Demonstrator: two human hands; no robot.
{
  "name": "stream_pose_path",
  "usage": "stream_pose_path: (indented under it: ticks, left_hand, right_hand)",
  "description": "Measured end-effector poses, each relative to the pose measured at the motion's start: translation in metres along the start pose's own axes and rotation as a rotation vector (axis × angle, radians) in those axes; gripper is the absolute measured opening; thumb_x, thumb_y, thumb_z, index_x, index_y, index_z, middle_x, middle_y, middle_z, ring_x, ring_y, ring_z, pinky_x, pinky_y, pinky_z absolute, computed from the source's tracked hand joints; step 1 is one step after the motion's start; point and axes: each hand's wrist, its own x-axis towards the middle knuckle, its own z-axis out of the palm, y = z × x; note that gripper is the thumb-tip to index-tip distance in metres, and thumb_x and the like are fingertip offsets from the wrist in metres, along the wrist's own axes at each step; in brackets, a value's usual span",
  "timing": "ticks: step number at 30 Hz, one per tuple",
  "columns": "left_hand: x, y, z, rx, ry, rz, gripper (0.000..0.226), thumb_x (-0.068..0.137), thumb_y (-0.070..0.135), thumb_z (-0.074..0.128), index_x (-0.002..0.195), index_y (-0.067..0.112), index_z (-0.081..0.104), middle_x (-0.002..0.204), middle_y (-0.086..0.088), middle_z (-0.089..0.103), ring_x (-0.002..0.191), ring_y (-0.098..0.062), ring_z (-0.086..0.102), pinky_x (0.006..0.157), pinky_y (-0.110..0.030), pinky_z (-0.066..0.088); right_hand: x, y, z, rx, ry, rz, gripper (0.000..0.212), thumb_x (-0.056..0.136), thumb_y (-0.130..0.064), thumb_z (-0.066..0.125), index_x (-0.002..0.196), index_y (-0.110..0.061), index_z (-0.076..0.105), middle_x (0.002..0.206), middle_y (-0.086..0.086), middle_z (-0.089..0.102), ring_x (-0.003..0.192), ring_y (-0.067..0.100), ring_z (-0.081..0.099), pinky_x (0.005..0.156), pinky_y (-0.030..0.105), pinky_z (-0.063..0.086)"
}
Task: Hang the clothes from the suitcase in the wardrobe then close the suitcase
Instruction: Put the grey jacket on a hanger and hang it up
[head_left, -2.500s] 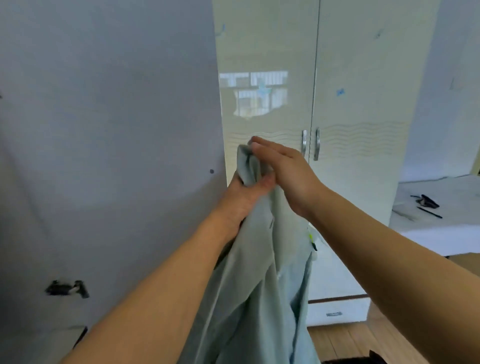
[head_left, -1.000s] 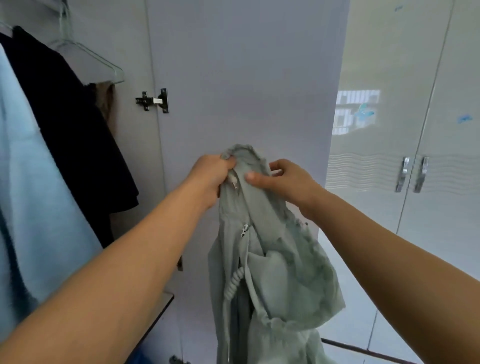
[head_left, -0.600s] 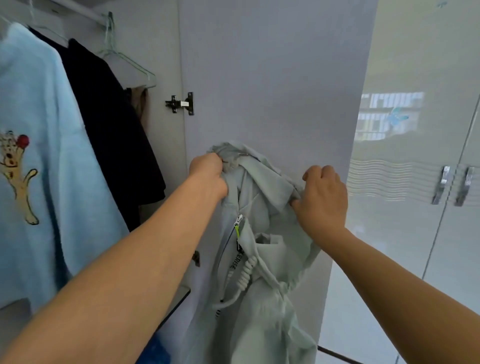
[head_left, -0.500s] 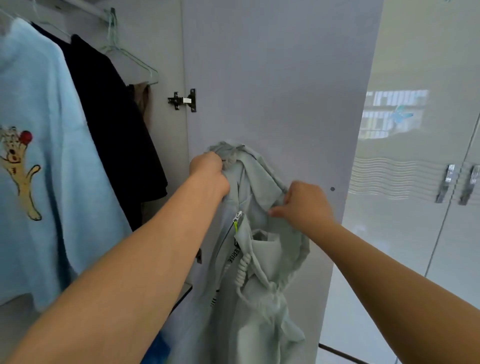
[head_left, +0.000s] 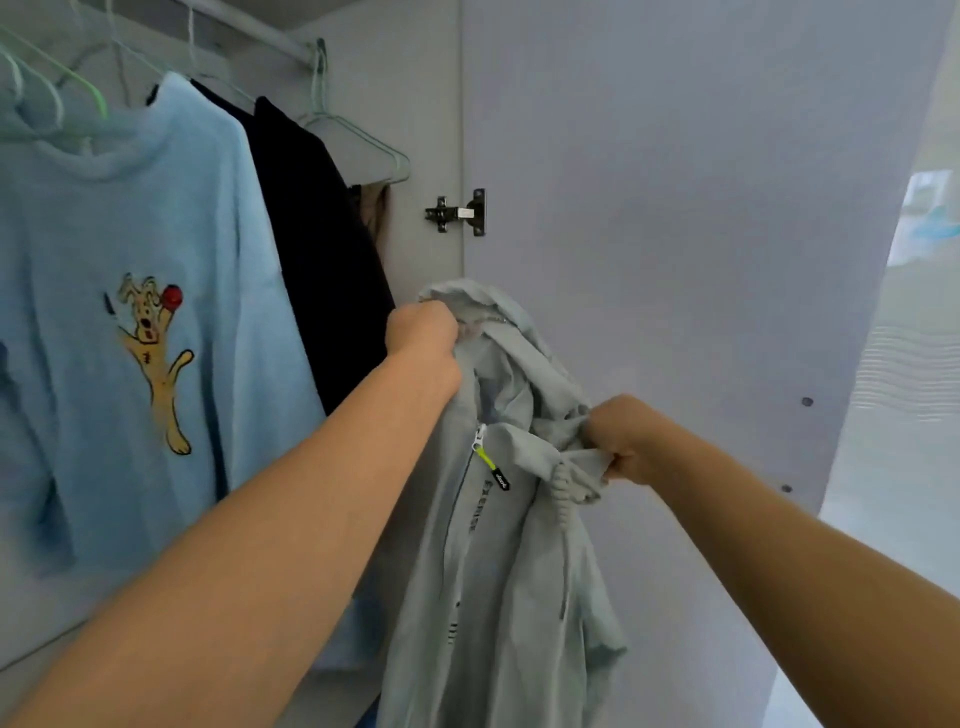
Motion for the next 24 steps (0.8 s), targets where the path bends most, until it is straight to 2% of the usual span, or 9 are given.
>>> stream_pose_path:
  ticks: [3,6,8,10,12,16,20,22,24]
  left_hand:
    - [0.021,-0.01,-0.036,0.698,0.057,0.233,0.041,0.092,0.006,0.044,0.133,0.003,0.043,0.123,-0.016,0.052,0.111,-0.034,0.055,0.086,-0.037,0.049]
    - [0.026,-0.021,-0.06,1.25,-0.115,0.343,0.076,0.084,0.015,0.057,0.149,0.02,0.02,0.149,-0.014,0.027,0.13,-0.035,0.038,0.104,-0.043,0.038]
    - [0.018,-0.025,-0.057,1.089,-0.452,0.427,0.078,0.077,0.021,0.063,0.146,0.029,0.028,0.149,-0.005,0.034,0.133,-0.025,0.038,0.108,-0.039,0.037]
    - [0.0,-0.03,-0.05,0.75,-0.883,0.315,0.065,0.082,0.011,0.067,0.137,0.034,0.041,0.137,0.005,0.05,0.122,-0.01,0.05,0.102,-0.024,0.042]
    - [-0.014,-0.038,-0.045,0.84,-1.016,0.34,0.063,0.085,0.012,0.068,0.14,0.026,0.04,0.135,0.001,0.054,0.111,-0.007,0.056,0.094,-0.018,0.044]
    - [-0.006,-0.046,-0.045,1.282,-0.748,0.551,0.038,0.089,0.016,0.059,0.127,0.011,0.053,0.129,-0.013,0.058,0.116,-0.027,0.056,0.092,-0.029,0.045]
    - [0.025,-0.009,-0.068,0.847,-0.473,0.301,0.016,0.092,0.011,0.048,0.094,0.012,0.064,0.097,-0.01,0.065,0.086,-0.02,0.059,0.069,-0.029,0.048]
    - [0.031,0.021,-0.074,0.615,-0.339,0.308,0.017,0.093,0.016,0.05,0.084,0.018,0.063,0.089,-0.002,0.064,0.084,-0.016,0.058,0.063,-0.024,0.045]
    - [0.033,0.046,-0.075,0.622,-0.281,0.423,0.015,0.092,0.02,0.052,0.083,0.019,0.064,0.088,0.003,0.063,0.083,-0.012,0.057,0.063,-0.023,0.043]
  right_hand:
    - [-0.002,-0.024,-0.013,0.387,0.088,-0.011,0.023,0.089,0.012,0.037,0.076,0.002,0.053,0.082,0.02,0.057,0.064,0.029,0.058,0.054,0.038,0.054]
    - [-0.013,-0.045,-0.013,0.657,0.064,-0.019,0.033,0.091,0.011,0.025,0.067,-0.002,0.045,0.054,0.015,0.047,0.032,0.021,0.042,0.029,0.016,0.031]
    - [-0.021,-0.056,-0.008,0.716,0.08,-0.027,0.032,0.09,0.011,0.027,0.065,-0.003,0.041,0.047,0.009,0.046,0.033,0.019,0.043,0.031,0.013,0.031]
    - [-0.027,-0.066,0.002,0.715,0.102,-0.071,0.027,0.086,0.011,0.03,0.066,-0.004,0.041,0.06,0.007,0.044,0.049,0.021,0.044,0.045,0.022,0.041]
    - [-0.032,-0.074,0.009,0.74,0.095,-0.104,0.024,0.082,0.009,0.033,0.064,-0.004,0.043,0.065,0.008,0.044,0.056,0.023,0.045,0.061,0.033,0.045]
    - [-0.037,-0.091,0.007,0.722,0.016,-0.19,0.012,0.086,-0.008,0.051,0.08,-0.003,0.059,0.068,0.014,0.062,0.061,0.028,0.059,0.068,0.037,0.053]
    - [-0.032,-0.09,-0.014,-0.029,0.036,-0.46,0.029,0.072,-0.023,0.08,0.087,-0.001,0.068,0.081,0.019,0.069,0.07,0.024,0.063,0.068,0.033,0.054]
    - [-0.034,-0.088,-0.016,-0.546,-0.046,-0.375,0.034,0.062,-0.031,0.086,0.081,-0.009,0.07,0.078,0.01,0.071,0.071,0.021,0.065,0.066,0.026,0.051]
    - [-0.032,-0.094,-0.014,-0.694,-0.021,-0.283,0.031,0.066,-0.032,0.083,0.083,-0.009,0.07,0.084,0.011,0.072,0.074,0.024,0.064,0.069,0.028,0.049]
